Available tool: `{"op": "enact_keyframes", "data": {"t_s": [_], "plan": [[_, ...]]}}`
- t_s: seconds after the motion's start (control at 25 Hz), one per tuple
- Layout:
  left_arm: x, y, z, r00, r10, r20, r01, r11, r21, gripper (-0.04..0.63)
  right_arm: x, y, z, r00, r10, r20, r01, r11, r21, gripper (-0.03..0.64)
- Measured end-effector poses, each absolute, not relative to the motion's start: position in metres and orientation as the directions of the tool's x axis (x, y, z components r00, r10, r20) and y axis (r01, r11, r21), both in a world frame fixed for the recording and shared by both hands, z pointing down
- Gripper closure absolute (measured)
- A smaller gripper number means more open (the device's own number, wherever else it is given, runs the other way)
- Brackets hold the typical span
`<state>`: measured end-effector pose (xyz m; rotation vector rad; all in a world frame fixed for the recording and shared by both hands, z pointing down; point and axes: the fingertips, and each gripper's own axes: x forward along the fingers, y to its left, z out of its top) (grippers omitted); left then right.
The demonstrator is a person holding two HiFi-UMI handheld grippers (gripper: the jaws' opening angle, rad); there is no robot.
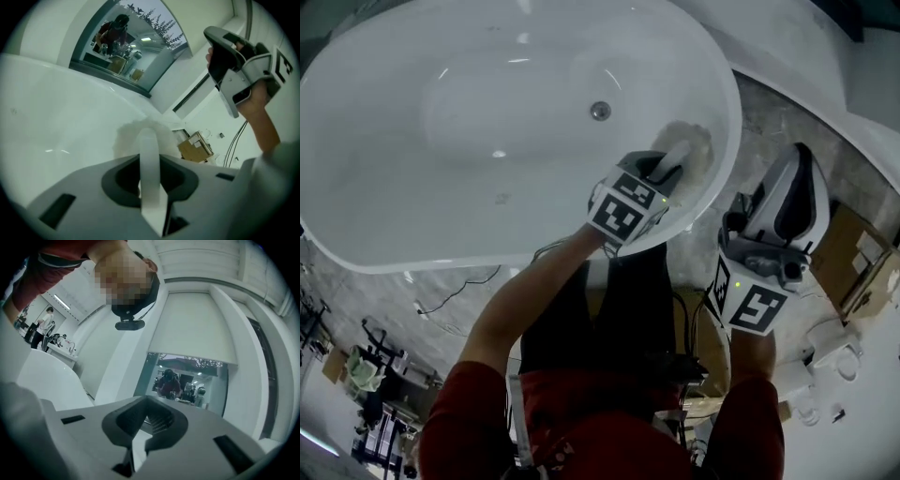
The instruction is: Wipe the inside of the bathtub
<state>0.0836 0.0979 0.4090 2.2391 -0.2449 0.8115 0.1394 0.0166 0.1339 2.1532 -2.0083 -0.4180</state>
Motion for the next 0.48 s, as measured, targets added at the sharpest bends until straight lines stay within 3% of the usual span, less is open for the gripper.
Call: {"op": "enact_keyframes", "data": {"t_s": [0.48], "plan": [[0.129, 0.11, 0.457, 0.717, 0.087, 0.691, -0.429, -0.728, 0.536, 0.502, 0.212, 0.044, 0.176, 0.112, -0.994, -0.021, -0.964, -0.113, 0.239, 0.606]]}}
